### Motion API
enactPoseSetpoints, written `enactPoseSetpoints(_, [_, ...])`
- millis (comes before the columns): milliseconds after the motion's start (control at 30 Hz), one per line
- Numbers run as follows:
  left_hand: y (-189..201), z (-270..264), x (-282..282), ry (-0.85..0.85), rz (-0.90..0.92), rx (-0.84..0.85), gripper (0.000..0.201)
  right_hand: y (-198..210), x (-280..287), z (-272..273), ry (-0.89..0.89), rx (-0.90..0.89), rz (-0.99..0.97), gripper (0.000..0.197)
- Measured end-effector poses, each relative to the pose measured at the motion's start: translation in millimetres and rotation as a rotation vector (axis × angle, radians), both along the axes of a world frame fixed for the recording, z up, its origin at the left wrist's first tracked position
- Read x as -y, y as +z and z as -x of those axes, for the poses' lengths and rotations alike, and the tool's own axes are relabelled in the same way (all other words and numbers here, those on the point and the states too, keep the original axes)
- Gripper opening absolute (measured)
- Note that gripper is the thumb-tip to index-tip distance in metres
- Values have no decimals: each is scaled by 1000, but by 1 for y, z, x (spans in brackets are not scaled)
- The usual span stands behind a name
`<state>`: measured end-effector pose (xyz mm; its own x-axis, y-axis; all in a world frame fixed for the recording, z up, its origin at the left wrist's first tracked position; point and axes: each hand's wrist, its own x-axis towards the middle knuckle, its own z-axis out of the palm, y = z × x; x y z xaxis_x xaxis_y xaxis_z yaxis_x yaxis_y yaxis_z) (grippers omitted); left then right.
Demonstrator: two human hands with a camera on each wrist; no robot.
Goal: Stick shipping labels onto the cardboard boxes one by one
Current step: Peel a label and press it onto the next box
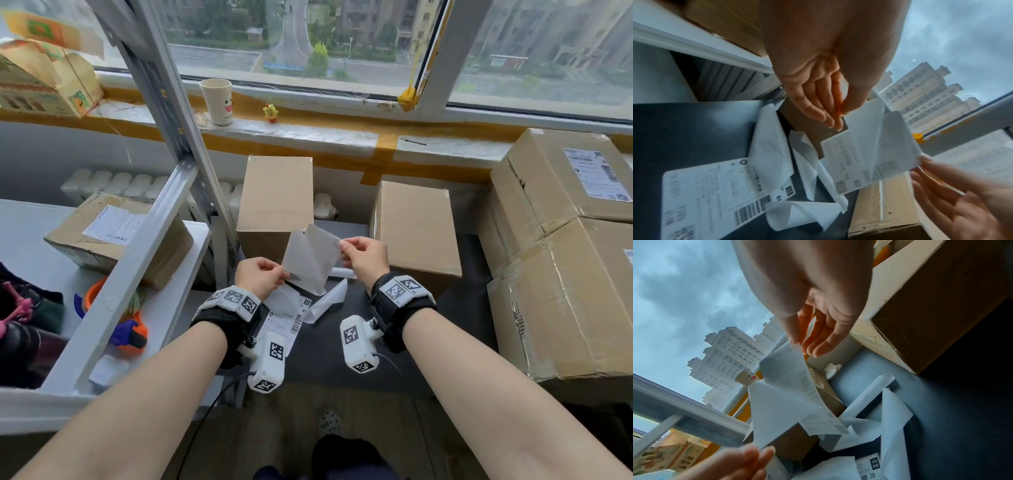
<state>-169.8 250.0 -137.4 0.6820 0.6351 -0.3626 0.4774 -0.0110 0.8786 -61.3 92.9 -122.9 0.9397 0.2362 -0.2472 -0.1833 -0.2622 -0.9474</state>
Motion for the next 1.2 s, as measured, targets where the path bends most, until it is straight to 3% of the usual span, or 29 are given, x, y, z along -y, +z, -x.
enactPoseSetpoints(100, [-16, 7, -4, 56, 3, -72, 19, -6, 6, -7, -23, 55, 111, 20])
enactPoseSetpoints(233, [-34, 11, -6, 97, 16, -151, 20, -5, 13, -14, -82, 164, 231, 13])
enactPoseSetpoints(600, [-54, 15, -1, 149, -44, -331, 20, 4, 21, -24, -262, 241, 247, 14])
enactPoseSetpoints(733, [-60, 16, -3, 127, -70, -372, 21, 5, 19, -24, -253, 244, 230, 13])
enactPoseSetpoints(867, [-58, 16, -5, 0, -134, -436, 18, 4, 15, -18, -180, 235, 196, 11])
enactPoseSetpoints(1000, [-52, 18, -9, -184, -294, -516, 27, 8, 13, -9, -110, 220, 177, 12])
enactPoseSetpoints(1200, [-10, 18, -3, -623, -754, -535, 26, 25, 13, 7, -38, 174, 65, 11])
